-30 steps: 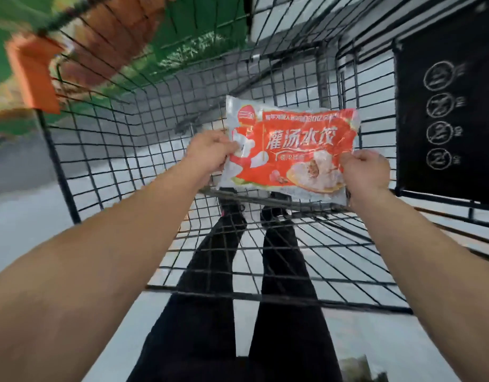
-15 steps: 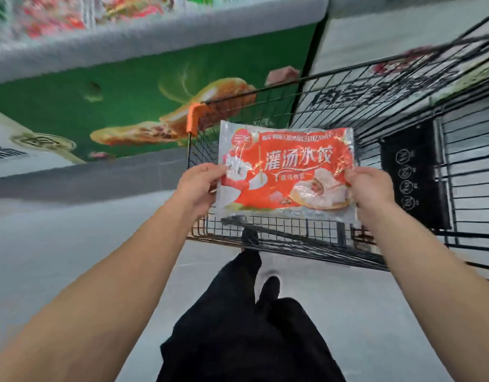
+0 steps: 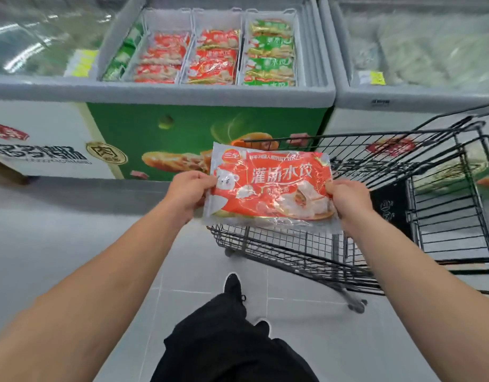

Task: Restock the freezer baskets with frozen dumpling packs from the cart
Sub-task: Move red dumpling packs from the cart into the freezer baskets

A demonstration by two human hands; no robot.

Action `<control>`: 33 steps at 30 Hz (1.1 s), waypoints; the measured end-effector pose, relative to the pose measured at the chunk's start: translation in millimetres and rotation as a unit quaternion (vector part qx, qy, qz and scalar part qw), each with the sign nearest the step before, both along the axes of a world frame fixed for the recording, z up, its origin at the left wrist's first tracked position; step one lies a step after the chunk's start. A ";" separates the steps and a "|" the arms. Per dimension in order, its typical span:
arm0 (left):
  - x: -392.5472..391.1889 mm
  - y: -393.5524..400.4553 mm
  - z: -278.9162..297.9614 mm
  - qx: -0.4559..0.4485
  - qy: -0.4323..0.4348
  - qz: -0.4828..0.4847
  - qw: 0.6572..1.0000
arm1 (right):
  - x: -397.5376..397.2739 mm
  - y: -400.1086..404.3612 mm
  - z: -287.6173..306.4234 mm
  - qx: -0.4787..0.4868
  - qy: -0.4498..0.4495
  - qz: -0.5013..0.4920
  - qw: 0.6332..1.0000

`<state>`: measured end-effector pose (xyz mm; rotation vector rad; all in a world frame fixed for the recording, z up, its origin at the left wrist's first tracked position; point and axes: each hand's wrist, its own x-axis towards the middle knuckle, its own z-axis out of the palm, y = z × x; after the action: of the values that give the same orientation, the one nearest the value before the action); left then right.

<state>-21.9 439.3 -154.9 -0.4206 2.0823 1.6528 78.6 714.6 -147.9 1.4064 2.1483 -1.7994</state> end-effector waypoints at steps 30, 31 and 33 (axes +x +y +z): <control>-253.9 -281.4 53.3 0.068 0.012 0.057 0.996 | -255.9 -286.9 52.4 0.019 0.076 0.022 0.997; -265.2 -283.6 53.5 0.071 0.013 0.059 0.996 | -268.1 -290.7 52.7 0.019 0.077 0.025 0.997; -290.7 -287.4 50.5 0.072 0.013 0.066 0.995 | -297.1 -295.5 47.4 0.025 0.071 0.026 0.997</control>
<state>-312.6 151.9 -104.5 -0.5016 1.9750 1.8802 -218.5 419.1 -100.5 1.2551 2.2899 -1.8953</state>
